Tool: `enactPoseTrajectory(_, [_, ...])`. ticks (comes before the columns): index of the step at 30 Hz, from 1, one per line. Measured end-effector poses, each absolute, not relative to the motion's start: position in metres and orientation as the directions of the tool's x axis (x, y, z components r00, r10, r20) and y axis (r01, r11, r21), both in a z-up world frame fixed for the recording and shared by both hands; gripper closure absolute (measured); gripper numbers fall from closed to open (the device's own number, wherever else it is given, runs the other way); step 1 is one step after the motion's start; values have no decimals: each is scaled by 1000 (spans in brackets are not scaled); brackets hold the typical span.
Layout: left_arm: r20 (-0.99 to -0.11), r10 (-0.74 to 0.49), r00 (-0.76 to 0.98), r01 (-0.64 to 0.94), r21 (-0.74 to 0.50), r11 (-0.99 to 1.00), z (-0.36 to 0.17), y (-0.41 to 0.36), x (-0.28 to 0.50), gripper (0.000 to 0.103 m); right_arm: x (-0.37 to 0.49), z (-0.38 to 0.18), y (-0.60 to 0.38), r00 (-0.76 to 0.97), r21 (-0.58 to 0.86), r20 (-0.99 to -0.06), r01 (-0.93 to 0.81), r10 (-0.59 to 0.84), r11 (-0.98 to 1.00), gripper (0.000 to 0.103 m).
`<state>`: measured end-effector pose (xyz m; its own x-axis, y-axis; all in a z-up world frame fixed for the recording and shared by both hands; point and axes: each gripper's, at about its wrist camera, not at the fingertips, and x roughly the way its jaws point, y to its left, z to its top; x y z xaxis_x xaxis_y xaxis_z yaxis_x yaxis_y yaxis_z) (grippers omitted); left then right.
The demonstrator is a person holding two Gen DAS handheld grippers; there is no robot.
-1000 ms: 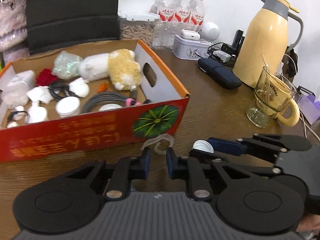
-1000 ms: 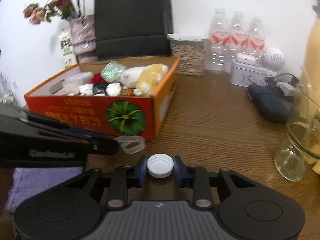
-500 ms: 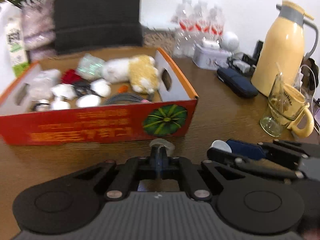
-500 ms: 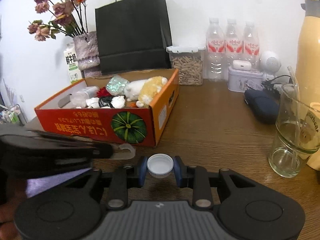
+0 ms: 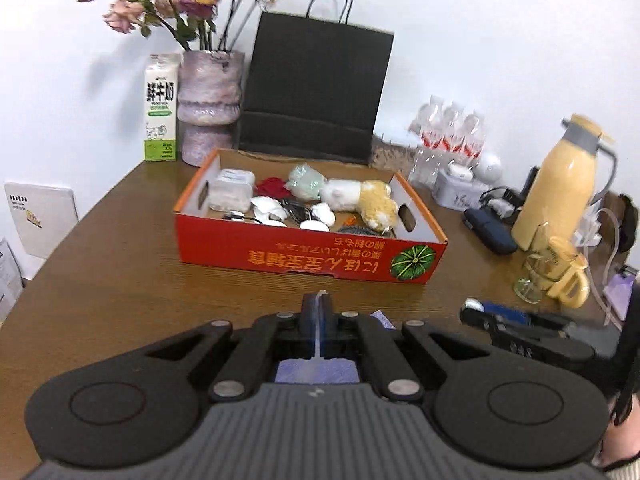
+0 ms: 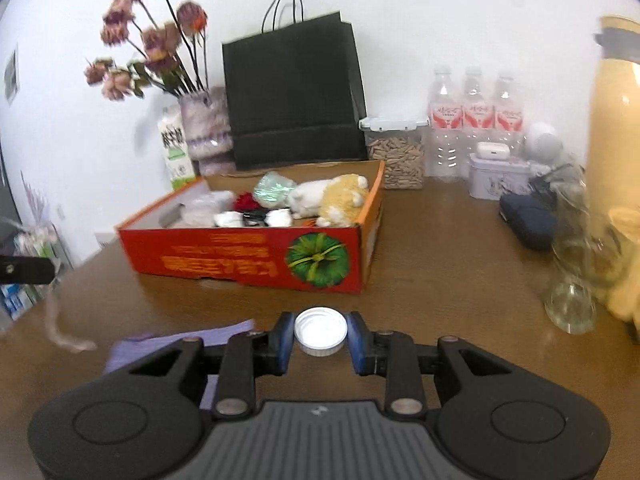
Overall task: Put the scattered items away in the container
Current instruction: 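Carry the white cap with right tool while left tool carries its item into the box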
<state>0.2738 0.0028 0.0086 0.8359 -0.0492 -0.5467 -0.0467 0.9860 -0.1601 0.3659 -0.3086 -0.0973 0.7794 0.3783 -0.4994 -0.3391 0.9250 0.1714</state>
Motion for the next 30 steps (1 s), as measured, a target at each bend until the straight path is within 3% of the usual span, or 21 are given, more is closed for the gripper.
enactPoseTrajectory(6, [-512,-86,855,-18,-195,981,22,30,230,101,295,-81,-299,777,229,-482,-335,405,914,76])
enactPoseTrajectory(10, [-486,-124,865,-10,-264,965,27,47,210,101,261,-63,-290,782,216,-471,-346,408,913,76])
enactPoseTrajectory(17, [-443,-175,879,57,-269,962,46,62,192,101,226,-29,-278,816,170,-418,-361,399,917,76])
enactPoseTrajectory(23, [-425,-204,882,117,-223,968,66,69,223,101,252,-2,-268,829,117,-397,-380,394,918,76])
enactPoseTrajectory(30, [-432,-215,876,167,-147,975,97,78,322,101,359,33,-251,815,103,-407,-408,412,907,76])
